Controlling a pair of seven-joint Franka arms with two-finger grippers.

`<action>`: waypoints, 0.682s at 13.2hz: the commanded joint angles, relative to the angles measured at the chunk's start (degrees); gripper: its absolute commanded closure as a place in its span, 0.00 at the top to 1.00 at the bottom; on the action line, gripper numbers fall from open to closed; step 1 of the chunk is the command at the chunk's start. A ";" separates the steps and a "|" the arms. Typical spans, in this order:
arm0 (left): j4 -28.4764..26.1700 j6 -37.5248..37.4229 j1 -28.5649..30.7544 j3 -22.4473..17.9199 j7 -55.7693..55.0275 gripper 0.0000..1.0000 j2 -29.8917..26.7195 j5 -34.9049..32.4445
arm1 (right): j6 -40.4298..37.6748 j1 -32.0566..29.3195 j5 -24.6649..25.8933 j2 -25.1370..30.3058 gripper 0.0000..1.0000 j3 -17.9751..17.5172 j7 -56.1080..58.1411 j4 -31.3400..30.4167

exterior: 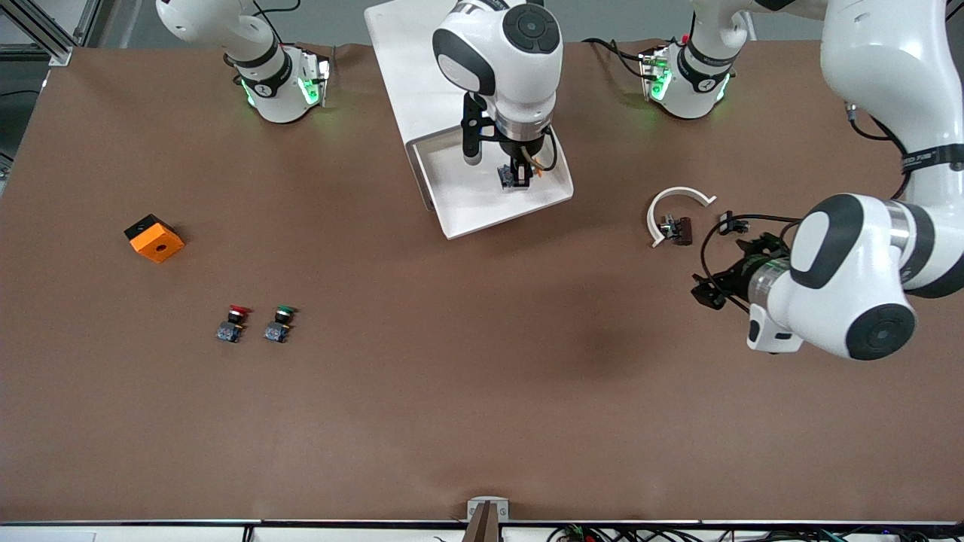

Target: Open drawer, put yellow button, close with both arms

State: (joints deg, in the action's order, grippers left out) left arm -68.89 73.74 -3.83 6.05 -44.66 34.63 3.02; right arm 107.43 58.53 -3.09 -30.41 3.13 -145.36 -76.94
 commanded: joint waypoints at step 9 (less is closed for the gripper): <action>-10.83 10.28 4.44 2.12 26.18 1.00 -11.24 -5.75 | 2.25 0.97 1.24 -2.55 0.61 0.56 -1.86 1.97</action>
State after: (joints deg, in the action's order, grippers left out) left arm -75.14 81.60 -1.57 7.11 -21.90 27.20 -1.52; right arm 109.86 58.71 -2.95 -32.14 3.13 -145.67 -76.93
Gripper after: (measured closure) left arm 0.000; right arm 0.595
